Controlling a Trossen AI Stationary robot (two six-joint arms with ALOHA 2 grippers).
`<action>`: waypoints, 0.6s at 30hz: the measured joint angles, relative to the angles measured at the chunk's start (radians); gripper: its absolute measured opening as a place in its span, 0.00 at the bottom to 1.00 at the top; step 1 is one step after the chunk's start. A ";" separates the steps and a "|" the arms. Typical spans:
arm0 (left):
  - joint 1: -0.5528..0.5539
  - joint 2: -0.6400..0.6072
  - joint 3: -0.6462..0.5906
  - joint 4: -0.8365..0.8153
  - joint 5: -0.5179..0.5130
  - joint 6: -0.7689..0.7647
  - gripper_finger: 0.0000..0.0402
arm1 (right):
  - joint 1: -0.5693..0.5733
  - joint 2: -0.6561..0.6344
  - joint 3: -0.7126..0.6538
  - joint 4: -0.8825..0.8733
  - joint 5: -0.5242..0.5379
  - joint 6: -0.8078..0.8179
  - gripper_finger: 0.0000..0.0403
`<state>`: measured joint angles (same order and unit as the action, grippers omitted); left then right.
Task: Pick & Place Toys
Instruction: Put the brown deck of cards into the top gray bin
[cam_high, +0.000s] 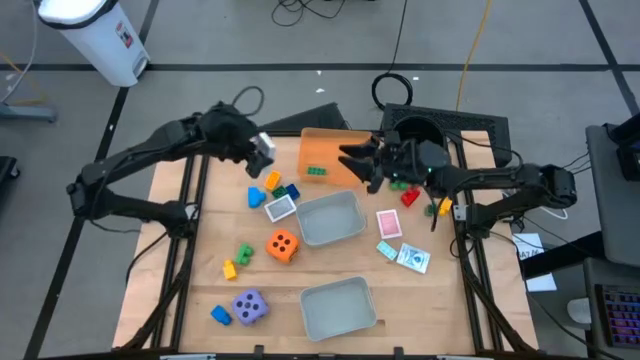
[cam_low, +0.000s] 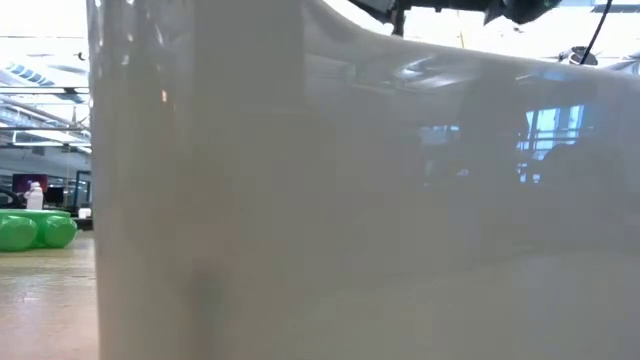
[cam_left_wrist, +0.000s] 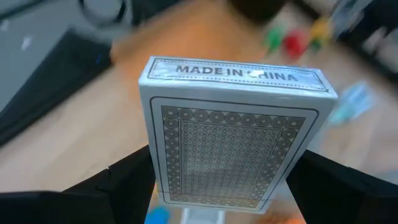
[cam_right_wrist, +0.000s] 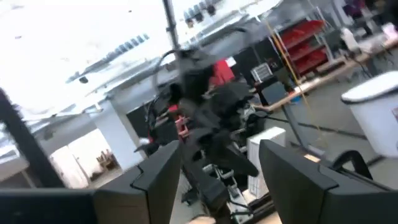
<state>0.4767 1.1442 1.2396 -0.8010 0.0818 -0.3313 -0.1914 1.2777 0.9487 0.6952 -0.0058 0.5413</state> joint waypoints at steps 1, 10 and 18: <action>-0.006 -0.008 0.000 0.041 0.000 -0.015 0.77 | -0.012 0.006 0.034 -0.048 -0.013 0.017 0.52; -0.079 0.007 0.000 0.354 0.005 -0.052 0.80 | -0.099 0.128 0.362 -0.512 -0.328 -0.081 0.52; -0.160 0.050 0.000 0.461 0.023 0.000 0.75 | -0.080 0.150 0.368 -0.517 -0.338 0.016 0.52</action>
<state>0.3166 1.1941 1.2396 -0.3397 0.1047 -0.3318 -0.2709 1.4274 1.3170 0.1780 -0.3438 0.5578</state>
